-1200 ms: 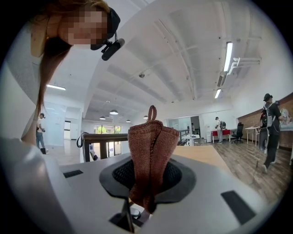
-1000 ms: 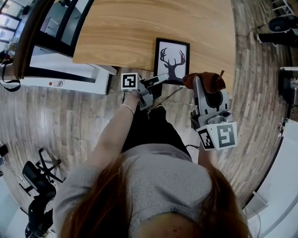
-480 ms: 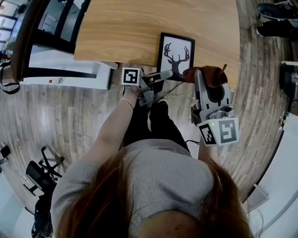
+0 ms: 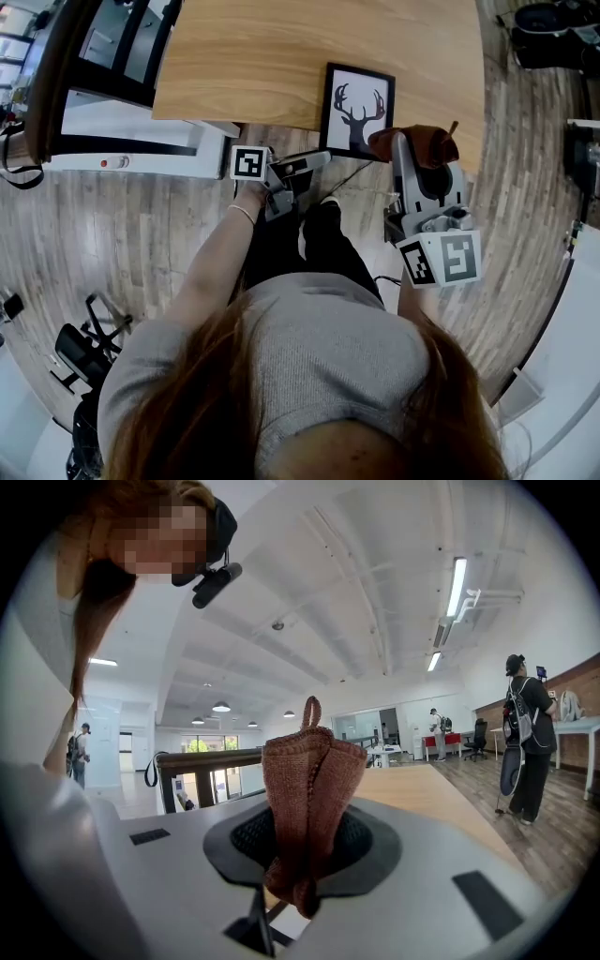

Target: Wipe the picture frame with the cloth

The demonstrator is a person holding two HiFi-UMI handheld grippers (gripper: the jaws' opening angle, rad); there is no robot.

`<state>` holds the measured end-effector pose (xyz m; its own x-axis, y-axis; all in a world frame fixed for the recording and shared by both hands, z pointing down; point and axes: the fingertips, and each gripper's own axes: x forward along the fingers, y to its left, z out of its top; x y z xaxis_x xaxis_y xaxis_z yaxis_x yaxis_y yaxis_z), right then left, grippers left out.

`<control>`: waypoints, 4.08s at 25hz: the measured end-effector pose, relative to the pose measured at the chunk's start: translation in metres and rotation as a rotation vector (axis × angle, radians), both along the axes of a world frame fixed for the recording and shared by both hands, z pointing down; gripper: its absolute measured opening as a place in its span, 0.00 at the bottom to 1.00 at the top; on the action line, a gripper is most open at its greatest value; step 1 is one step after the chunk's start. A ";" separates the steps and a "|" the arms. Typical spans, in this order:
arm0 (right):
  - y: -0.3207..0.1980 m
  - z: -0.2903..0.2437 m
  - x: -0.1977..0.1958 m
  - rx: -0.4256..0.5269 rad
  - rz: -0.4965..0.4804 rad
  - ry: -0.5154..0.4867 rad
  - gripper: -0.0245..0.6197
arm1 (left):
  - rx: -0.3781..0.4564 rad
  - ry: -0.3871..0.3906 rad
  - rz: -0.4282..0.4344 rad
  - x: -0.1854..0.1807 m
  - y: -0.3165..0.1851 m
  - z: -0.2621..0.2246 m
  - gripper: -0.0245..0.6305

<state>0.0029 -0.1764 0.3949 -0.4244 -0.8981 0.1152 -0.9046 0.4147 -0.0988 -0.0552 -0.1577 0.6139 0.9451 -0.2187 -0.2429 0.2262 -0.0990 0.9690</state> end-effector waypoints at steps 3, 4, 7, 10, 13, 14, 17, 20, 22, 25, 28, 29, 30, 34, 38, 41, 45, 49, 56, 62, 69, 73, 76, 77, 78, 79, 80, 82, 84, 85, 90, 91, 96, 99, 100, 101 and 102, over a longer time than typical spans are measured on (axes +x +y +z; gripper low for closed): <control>-0.002 -0.003 0.004 0.001 0.021 -0.013 0.19 | 0.000 -0.043 0.021 -0.012 0.022 0.000 0.31; -0.002 -0.005 0.006 0.004 0.027 -0.017 0.19 | 0.005 -0.062 0.032 -0.017 0.033 -0.004 0.31; -0.003 -0.012 0.009 0.020 0.033 -0.021 0.19 | 0.048 -0.113 0.048 -0.030 0.055 -0.023 0.31; -0.003 -0.021 0.013 0.045 0.031 -0.027 0.19 | 0.186 -0.149 0.045 -0.030 0.058 -0.054 0.31; -0.001 -0.031 0.016 0.067 0.019 -0.034 0.19 | 0.386 -0.208 0.013 -0.016 0.049 -0.098 0.30; 0.000 -0.034 0.018 0.075 0.015 -0.035 0.19 | 0.442 -0.233 -0.031 -0.011 0.041 -0.114 0.30; 0.004 -0.040 0.026 0.095 0.004 -0.038 0.19 | 0.601 -0.336 -0.178 0.005 0.018 -0.153 0.26; 0.008 -0.044 0.037 0.106 -0.010 -0.032 0.19 | 0.755 -0.443 -0.245 0.025 0.009 -0.183 0.19; 0.011 -0.045 0.044 0.101 -0.030 -0.028 0.19 | 0.803 -0.495 -0.330 0.035 0.000 -0.203 0.13; 0.018 -0.045 0.051 0.096 -0.072 -0.027 0.19 | 0.808 -0.567 -0.484 0.043 -0.011 -0.222 0.07; 0.025 -0.046 0.055 0.105 -0.108 -0.011 0.19 | 0.853 -0.661 -0.573 0.053 -0.014 -0.229 0.05; 0.026 -0.045 0.056 0.109 -0.119 -0.005 0.19 | 0.866 -0.691 -0.603 0.055 -0.015 -0.230 0.05; 0.026 -0.045 0.057 0.114 -0.129 -0.001 0.19 | 0.875 -0.717 -0.634 0.056 -0.017 -0.232 0.05; 0.030 -0.042 0.060 0.119 -0.152 -0.009 0.19 | 0.920 -0.816 -0.716 0.057 -0.015 -0.234 0.05; 0.043 -0.039 0.057 0.117 -0.155 -0.006 0.19 | 0.983 -0.938 -0.753 0.051 -0.005 -0.232 0.05; 0.055 -0.042 0.052 0.128 -0.149 0.004 0.19 | 1.016 -0.978 -0.773 0.045 0.002 -0.235 0.05; 0.079 -0.047 0.046 0.135 -0.121 0.012 0.19 | 1.031 -0.980 -0.782 0.037 0.022 -0.241 0.05; 0.115 -0.046 0.024 0.130 -0.088 0.026 0.19 | 1.033 -0.975 -0.776 0.016 0.059 -0.243 0.05; 0.194 -0.041 -0.021 0.125 -0.046 0.071 0.19 | 1.049 -0.949 -0.771 -0.022 0.129 -0.246 0.05; 0.244 -0.038 -0.024 0.132 0.007 0.061 0.19 | 1.095 -0.933 -0.758 -0.024 0.173 -0.253 0.05; 0.255 -0.067 -0.027 0.197 -0.031 0.057 0.19 | 1.180 -0.937 -0.807 -0.020 0.192 -0.285 0.05; 0.262 -0.081 -0.024 0.226 -0.041 0.089 0.19 | 1.180 -0.933 -0.843 -0.019 0.200 -0.291 0.05; 0.263 -0.079 -0.022 0.239 -0.037 0.103 0.19 | 1.161 -0.942 -0.825 -0.016 0.202 -0.281 0.05; 0.266 -0.080 -0.021 0.248 -0.031 0.104 0.19 | 1.158 -0.942 -0.821 -0.015 0.203 -0.279 0.05; 0.268 -0.080 -0.021 0.259 -0.026 0.107 0.19 | 1.157 -0.940 -0.822 -0.015 0.204 -0.279 0.05; 0.270 -0.081 -0.022 0.269 -0.025 0.108 0.19 | 1.157 -0.938 -0.825 -0.017 0.205 -0.279 0.05; 0.272 -0.082 -0.024 0.274 -0.027 0.104 0.19 | 1.157 -0.937 -0.829 -0.019 0.205 -0.280 0.05; 0.273 -0.079 -0.029 0.274 -0.032 0.096 0.19 | 1.155 -0.939 -0.837 -0.025 0.206 -0.279 0.05; 0.275 -0.077 -0.033 0.269 -0.034 0.095 0.19 | 1.152 -0.945 -0.840 -0.031 0.207 -0.278 0.05; 0.276 -0.076 -0.035 0.269 -0.034 0.096 0.19 | 1.151 -0.947 -0.841 -0.033 0.208 -0.277 0.05; 0.280 -0.080 -0.039 0.279 -0.023 0.098 0.19 | 1.160 -0.940 -0.839 -0.038 0.212 -0.280 0.05; 0.281 -0.079 -0.039 0.278 -0.019 0.099 0.19 | 1.158 -0.937 -0.834 -0.038 0.213 -0.279 0.05; 0.282 -0.078 -0.033 0.274 0.011 0.104 0.19 | 1.169 -0.924 -0.816 -0.034 0.217 -0.279 0.05; 0.284 -0.080 -0.033 0.276 0.020 0.108 0.19 | 1.167 -0.920 -0.819 -0.037 0.218 -0.281 0.05; 0.285 -0.080 -0.033 0.276 0.022 0.109 0.19 | 1.166 -0.920 -0.820 -0.037 0.219 -0.281 0.05; 0.286 -0.080 -0.033 0.275 0.024 0.110 0.19 | 1.166 -0.921 -0.819 -0.038 0.219 -0.281 0.05; 0.287 -0.081 -0.034 0.275 0.026 0.112 0.19 | 1.166 -0.922 -0.819 -0.038 0.220 -0.282 0.05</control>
